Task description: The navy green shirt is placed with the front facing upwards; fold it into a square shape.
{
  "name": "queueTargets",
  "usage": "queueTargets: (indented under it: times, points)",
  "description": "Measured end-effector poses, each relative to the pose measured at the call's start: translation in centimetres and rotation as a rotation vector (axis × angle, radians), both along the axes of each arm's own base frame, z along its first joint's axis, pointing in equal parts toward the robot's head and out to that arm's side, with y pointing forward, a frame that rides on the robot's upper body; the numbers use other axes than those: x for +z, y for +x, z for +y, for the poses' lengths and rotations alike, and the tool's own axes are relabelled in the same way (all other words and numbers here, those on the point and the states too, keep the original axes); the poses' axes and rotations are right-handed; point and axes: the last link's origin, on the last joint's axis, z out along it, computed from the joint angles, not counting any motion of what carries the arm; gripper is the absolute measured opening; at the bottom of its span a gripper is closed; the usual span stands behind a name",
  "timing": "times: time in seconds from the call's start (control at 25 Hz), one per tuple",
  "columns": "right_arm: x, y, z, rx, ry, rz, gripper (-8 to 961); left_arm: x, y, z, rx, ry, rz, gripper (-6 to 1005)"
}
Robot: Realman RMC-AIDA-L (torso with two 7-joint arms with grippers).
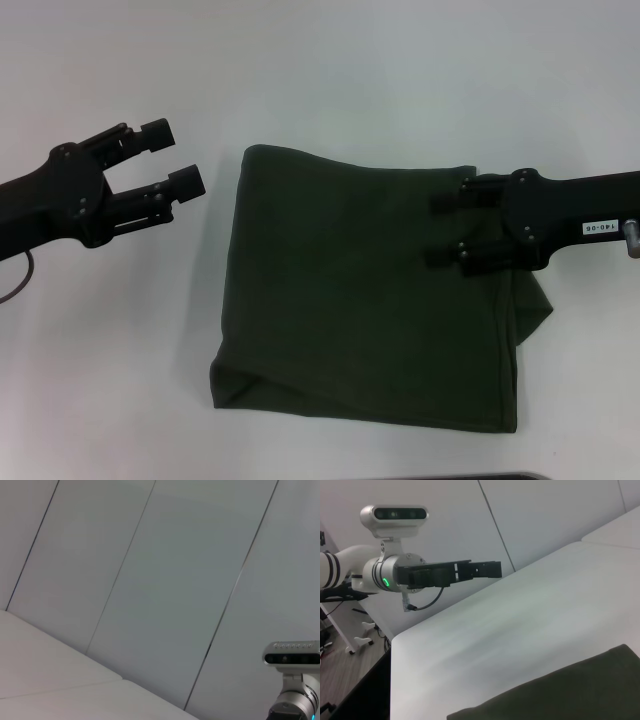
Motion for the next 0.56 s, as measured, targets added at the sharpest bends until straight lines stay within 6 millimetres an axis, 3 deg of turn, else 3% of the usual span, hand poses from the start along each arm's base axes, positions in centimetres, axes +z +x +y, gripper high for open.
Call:
queueTargets:
  times: [0.56]
  points:
    - [-0.02,0.04,-0.04,-0.002,0.0,0.001,834,-0.01,0.02,0.05,0.0,0.001,0.001,883]
